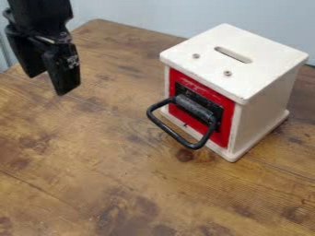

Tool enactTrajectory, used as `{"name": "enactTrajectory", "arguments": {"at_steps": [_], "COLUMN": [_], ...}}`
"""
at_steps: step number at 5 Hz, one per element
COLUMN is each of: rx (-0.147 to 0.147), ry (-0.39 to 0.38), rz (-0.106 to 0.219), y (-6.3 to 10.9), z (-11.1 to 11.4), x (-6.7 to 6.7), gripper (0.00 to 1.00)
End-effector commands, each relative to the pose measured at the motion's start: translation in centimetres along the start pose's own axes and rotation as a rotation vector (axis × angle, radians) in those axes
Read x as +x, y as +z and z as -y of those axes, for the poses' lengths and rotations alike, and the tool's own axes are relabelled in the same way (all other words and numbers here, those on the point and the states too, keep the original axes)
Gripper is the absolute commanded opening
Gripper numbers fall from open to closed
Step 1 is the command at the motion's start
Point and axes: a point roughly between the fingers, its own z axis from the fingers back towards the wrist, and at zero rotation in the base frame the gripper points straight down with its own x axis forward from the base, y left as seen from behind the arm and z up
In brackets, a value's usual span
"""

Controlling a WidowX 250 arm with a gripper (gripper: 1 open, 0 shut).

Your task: Close the drawer

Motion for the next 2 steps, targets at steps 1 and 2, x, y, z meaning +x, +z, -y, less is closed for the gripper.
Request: {"name": "enactTrajectory", "arguments": {"at_steps": [1,2], "rx": [0.014,0.016], "ry": [-0.037,-0.071], "rz": [0.047,0.049], "y": [1.62,1.74], "z": [-1.29,-1.32], "x": [0.45,0.63], "gripper": [1.00,1.00]}}
